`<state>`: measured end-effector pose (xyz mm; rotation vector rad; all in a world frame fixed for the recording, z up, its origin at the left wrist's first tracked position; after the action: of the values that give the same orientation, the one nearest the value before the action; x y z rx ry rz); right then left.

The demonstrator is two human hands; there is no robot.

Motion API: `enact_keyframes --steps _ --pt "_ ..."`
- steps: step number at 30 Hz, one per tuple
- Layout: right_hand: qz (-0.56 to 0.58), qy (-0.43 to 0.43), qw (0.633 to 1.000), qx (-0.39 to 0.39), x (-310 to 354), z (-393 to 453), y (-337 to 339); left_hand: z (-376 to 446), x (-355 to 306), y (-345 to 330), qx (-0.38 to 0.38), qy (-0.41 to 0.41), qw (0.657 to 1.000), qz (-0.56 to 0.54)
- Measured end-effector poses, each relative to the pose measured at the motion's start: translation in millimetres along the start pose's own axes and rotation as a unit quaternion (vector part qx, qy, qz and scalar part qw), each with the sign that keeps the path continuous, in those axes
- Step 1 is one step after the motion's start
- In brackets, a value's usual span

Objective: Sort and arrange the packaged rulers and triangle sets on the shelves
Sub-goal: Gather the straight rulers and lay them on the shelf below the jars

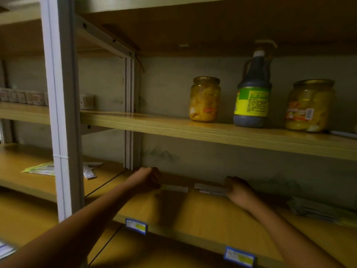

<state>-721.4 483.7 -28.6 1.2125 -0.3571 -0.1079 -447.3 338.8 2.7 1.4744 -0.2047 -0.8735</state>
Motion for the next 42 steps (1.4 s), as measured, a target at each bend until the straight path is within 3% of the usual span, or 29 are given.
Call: enact_keyframes --steps 5,11,24,32,42 --pt "0.107 0.011 0.994 0.024 63 -30 4 -25 18 13 -0.011 -0.025 1.000 0.005" --pt "0.098 0.050 0.993 0.051 176 -60 8 -101 82 53 -0.019 -0.033 0.999 -0.015" --pt "0.104 0.132 0.983 0.069 455 -120 -28 -284 290 149 -0.045 0.077 0.993 -0.076" --pt "0.116 0.162 0.978 0.058 530 -81 -34 -278 358 180 -0.073 0.095 0.989 -0.087" --pt "0.163 0.197 0.965 0.050 582 33 -70 -190 423 213 -0.082 0.070 0.993 -0.041"
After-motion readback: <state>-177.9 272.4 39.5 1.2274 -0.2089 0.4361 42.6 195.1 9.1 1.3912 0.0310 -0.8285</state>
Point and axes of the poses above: each hand's wrist, its own z-axis towards the middle knuckle, its own y-axis out of the back of the hand, x = y × z, the point moved 8 cm from there along z, towards the middle knuckle, and after that the axes turned 7 degrees about y, right-handed, at the moved point
